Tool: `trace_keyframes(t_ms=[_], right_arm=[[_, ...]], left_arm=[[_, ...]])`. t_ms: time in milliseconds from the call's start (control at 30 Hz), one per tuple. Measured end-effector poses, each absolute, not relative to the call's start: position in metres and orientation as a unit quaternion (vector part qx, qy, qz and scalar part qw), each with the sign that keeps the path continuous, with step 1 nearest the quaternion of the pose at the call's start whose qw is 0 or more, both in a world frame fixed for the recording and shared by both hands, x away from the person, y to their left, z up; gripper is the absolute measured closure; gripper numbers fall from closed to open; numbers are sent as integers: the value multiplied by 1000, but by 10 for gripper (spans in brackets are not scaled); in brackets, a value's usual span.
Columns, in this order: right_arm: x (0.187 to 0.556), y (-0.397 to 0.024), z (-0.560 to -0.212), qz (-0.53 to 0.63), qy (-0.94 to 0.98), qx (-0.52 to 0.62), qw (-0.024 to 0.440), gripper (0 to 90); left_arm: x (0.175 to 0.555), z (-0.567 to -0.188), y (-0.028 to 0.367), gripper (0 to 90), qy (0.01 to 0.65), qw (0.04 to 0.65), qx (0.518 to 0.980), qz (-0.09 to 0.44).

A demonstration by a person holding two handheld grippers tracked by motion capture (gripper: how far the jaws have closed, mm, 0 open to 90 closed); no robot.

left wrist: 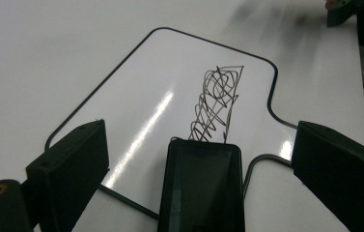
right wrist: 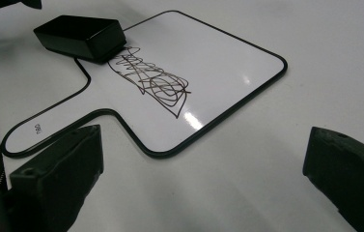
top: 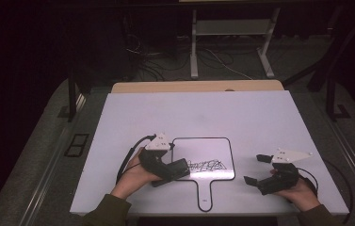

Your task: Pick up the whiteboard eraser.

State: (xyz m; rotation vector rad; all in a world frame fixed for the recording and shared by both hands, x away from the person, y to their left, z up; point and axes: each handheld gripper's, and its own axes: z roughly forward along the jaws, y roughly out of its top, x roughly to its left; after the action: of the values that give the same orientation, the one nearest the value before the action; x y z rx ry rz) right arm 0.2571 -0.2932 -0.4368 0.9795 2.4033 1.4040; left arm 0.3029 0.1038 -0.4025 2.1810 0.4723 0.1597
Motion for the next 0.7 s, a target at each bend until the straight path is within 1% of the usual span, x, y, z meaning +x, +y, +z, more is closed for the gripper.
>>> trace_keyframes(t_ms=[167,700], right_arm=[[260,-288,-441,464,821,321,87,0],[260,-287,-441,460,824,320,86,0]], left_arm=[[301,-404,107,114,182,425,885,60],[299,-411,115,164,177,392,901,54]])
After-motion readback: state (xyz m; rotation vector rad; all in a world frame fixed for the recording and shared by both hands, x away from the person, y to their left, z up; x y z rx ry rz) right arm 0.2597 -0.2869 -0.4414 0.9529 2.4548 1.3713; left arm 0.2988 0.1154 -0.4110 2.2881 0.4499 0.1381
